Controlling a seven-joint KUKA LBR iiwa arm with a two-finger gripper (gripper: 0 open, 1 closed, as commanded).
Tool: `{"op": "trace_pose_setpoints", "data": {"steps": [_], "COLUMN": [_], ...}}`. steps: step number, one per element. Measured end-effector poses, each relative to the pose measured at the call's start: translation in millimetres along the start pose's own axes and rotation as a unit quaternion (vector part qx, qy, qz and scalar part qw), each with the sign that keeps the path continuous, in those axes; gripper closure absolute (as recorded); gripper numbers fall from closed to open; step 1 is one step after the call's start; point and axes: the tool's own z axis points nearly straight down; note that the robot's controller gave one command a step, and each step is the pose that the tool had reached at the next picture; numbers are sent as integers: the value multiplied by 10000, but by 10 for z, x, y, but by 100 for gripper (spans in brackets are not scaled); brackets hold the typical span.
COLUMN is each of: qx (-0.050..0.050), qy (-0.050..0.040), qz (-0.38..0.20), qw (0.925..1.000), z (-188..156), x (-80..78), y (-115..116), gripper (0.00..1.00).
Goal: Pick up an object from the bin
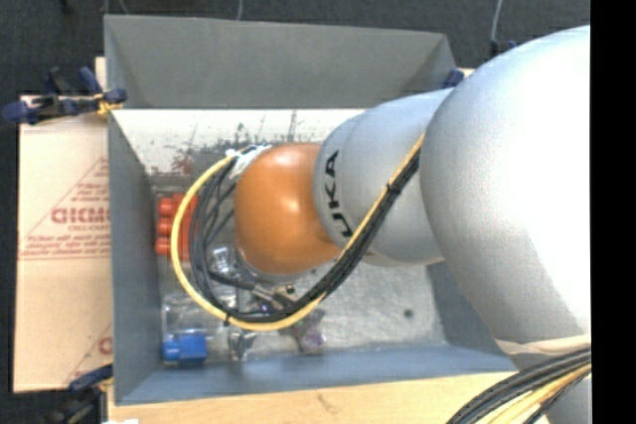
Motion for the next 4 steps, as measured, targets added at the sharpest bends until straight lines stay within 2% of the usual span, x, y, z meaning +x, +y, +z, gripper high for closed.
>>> {"op": "trace_pose_setpoints", "data": {"steps": [1,2,3,4], "qx": [3,1,-5,-3], "qy": [4,6,-33,1], "qz": [1129,1125,1136,1144], "qw": [9936,9937,9935,9934], "z": [270,258,230,63], "x": [-130,-133,-160,-160], "y": [152,148,143,141], "gripper": [0,0,100,100]}}
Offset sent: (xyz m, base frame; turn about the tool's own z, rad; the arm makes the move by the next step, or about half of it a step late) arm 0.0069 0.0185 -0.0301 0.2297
